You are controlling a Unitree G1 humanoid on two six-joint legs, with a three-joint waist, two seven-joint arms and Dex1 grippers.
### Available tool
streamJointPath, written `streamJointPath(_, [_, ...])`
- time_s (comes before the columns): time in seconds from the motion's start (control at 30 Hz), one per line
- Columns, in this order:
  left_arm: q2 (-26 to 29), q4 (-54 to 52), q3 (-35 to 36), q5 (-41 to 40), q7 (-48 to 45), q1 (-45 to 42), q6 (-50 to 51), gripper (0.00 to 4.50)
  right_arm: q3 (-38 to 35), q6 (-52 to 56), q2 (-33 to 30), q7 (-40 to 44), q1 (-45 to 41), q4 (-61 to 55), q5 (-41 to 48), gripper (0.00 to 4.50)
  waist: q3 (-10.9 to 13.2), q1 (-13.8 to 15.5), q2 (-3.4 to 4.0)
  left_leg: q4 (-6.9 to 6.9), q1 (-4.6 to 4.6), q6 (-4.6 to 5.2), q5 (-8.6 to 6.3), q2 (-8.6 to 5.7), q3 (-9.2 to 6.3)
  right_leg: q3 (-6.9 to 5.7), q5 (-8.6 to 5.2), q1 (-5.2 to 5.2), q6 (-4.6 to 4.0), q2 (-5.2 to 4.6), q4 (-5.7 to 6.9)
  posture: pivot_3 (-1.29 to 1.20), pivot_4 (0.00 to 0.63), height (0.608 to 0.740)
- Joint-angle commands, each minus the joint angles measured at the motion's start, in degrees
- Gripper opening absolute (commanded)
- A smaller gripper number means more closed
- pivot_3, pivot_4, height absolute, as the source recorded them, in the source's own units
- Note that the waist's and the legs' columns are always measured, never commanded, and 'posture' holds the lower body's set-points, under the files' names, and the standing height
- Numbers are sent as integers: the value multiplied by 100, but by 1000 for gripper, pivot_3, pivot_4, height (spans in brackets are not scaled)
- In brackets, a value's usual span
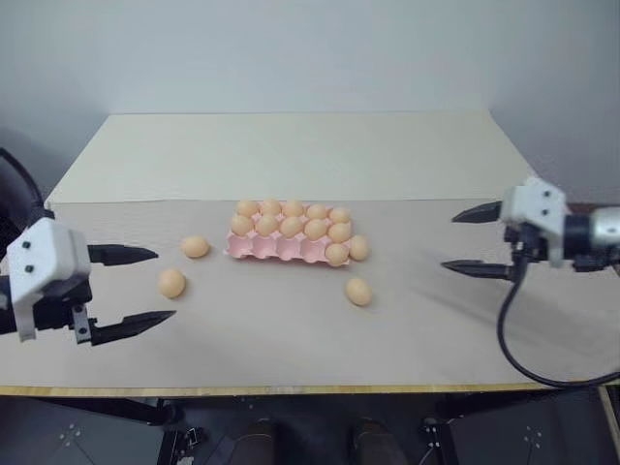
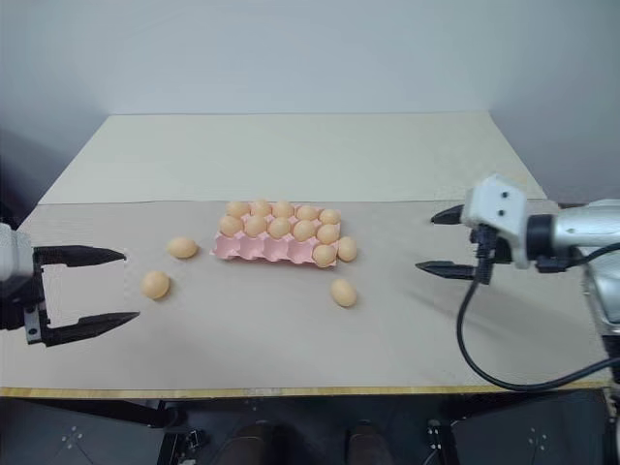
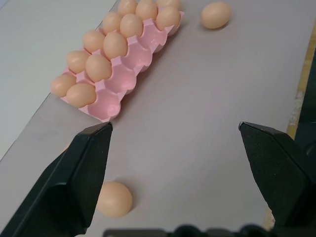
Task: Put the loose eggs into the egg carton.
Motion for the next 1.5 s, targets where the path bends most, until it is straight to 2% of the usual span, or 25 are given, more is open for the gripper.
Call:
streamJointPath(0.03, [-5,145,-210,34,-4,-207,-207,4427,271,-140,401,-366,-398,204,-326,4500,1,-7,-2,-1,-1,0,0,1,0,0,0,-1,0,1,0,0,150,740])
streamJointPath(0.27, [3,373,-424,167,-78,-333,-391,4427,985,-984,1462,-632,-1082,1306,-1036,4500,2,-10,-4,-4,-10,-1,1,0,1,0,0,-15,0,0,4,0,150,740])
streamJointPath(0.5, [-102,387,-335,254,-110,-225,-513,4427,1490,-1914,2180,-723,-1585,2474,-1652,4500,3,-14,-5,-3,-22,-1,1,-2,1,-1,1,-26,2,-1,4,0,150,740])
streamJointPath(0.83, [-308,222,-135,360,-86,111,-606,4427,1700,-2988,2808,-1129,-2265,4168,-2295,4500,3,-45,-5,-4,-29,-3,2,0,3,1,3,-40,2,1,10,0,150,740])
streamJointPath(1.1, [-364,154,-50,399,-54,214,-597,4427,1672,-3307,3144,-1194,-2530,4868,-2459,4500,2,-73,-5,-4,-29,-4,2,0,3,2,3,-39,2,0,10,0,150,740])
streamJointPath(1.2, [-378,132,-45,408,-42,221,-590,4500,1634,-3350,3181,-1236,-2579,5071,-2495,3919,2,-93,-5,-4,-29,-4,2,0,3,2,3,-39,1,0,11,0,150,740])
streamJointPath(1.3, [-387,124,-66,428,-25,222,-597,4500,1648,-3435,3148,-1310,-2587,5109,-2572,2853,3,-118,-5,-4,-29,-4,3,0,2,2,4,-39,1,0,11,0,150,740])
streamJointPath(1.33, [-392,113,-65,426,-23,224,-593,4500,1660,-3463,3125,-1337,-2579,5101,-2607,2628,3,-129,-5,-5,-29,-4,3,0,2,3,4,-40,1,0,11,0,150,740])
streamJointPath(1.5, [-393,105,-92,440,-16,228,-581,4500,1591,-3505,2870,-1254,-2436,4835,-2638,2534,3,-144,-5,-7,-30,-4,3,0,2,3,4,-42,1,-1,12,0,150,740])
